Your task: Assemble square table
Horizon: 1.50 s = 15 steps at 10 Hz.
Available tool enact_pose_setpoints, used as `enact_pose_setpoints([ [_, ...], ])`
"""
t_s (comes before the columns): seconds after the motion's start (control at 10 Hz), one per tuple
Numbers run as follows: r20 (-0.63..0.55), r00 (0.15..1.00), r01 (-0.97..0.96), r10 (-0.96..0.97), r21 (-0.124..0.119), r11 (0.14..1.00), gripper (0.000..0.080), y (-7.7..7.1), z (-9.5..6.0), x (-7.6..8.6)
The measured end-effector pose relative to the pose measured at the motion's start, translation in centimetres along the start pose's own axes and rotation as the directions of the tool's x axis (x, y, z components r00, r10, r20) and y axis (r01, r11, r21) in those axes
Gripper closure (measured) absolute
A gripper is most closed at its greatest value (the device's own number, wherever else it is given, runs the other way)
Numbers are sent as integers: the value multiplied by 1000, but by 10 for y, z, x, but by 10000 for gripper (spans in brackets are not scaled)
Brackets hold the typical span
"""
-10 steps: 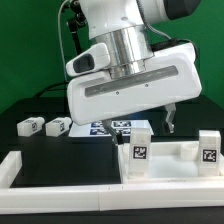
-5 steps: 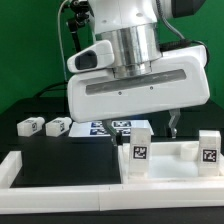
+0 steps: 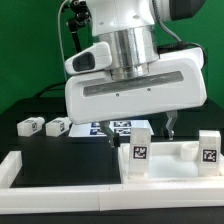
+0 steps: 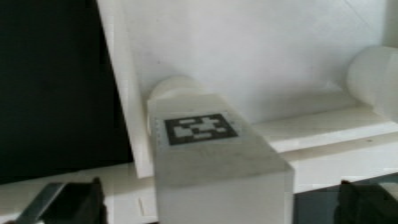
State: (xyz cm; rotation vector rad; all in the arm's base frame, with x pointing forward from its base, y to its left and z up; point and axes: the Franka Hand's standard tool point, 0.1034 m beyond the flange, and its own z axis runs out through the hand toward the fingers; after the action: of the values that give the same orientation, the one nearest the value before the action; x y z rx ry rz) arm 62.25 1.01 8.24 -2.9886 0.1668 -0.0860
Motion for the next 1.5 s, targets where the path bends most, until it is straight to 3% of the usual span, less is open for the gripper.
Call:
enact_pose_setpoints([
  [0.2,4,1000,-17,17,-5,1000,151,-1,-2,6],
  [0.5,-20,1000,-23,22,-14,1000,151,3,11,1],
  [0.7,-21,1000,-18,18,-13,1000,151,1,11,1],
  [0.8,-21,999,-34,34,-12,999,288,1,11,1],
  [0.9,-21,998,-56,56,-10,998,288,0,11,1],
  [1.0,-22,991,-130,130,-8,991,426,1,11,1],
  [1.1,-25,978,-207,207,-11,978,502,6,10,1],
  [1.3,-25,950,-312,312,-7,950,507,6,11,1],
  [1.5,-24,848,-530,530,1,848,507,8,10,2],
])
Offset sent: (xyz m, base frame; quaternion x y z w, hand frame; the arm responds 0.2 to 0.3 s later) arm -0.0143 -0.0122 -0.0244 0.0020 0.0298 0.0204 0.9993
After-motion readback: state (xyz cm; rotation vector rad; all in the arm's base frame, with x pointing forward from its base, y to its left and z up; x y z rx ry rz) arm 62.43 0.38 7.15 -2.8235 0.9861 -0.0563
